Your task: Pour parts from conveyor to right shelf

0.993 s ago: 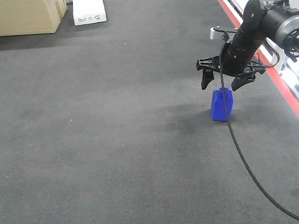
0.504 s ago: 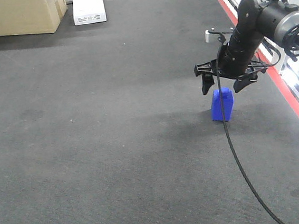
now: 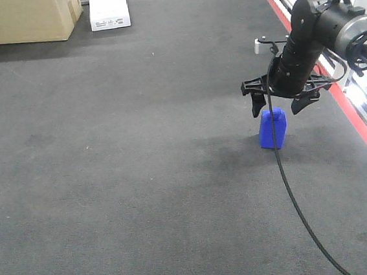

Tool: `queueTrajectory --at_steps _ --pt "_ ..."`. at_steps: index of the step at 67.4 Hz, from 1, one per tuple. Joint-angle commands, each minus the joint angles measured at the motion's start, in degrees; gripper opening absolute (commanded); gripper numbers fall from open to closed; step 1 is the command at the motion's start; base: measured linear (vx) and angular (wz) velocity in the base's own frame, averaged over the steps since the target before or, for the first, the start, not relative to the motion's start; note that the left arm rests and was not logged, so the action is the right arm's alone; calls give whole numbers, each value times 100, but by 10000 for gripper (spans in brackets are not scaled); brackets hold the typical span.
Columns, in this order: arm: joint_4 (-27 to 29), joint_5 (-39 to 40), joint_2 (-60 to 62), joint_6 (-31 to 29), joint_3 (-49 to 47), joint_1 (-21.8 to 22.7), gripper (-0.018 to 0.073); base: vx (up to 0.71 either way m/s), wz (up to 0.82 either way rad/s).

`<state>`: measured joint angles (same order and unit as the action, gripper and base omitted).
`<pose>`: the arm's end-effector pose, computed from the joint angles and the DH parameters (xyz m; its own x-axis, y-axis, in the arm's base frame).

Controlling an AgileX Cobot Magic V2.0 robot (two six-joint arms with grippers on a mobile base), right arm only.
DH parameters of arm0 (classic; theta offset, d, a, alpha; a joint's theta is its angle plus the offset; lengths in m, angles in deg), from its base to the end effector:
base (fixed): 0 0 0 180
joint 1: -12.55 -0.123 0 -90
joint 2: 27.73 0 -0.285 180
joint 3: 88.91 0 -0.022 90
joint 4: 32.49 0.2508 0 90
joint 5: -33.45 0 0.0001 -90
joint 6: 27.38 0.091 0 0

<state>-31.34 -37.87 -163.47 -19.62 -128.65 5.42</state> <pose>0.4718 0.0608 0.2288 -0.9765 0.0203 -0.2147 0.0099 0.9987 0.0494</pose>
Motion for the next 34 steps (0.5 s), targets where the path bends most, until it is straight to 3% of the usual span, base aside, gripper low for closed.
queueTrajectory --at_steps 1,24,34 --pt "-37 -253 267 17 -127 23 582 0 0" --pt "63 -253 42 50 -127 23 560 0 0" --pt "43 -253 42 44 -127 23 454 0 0"
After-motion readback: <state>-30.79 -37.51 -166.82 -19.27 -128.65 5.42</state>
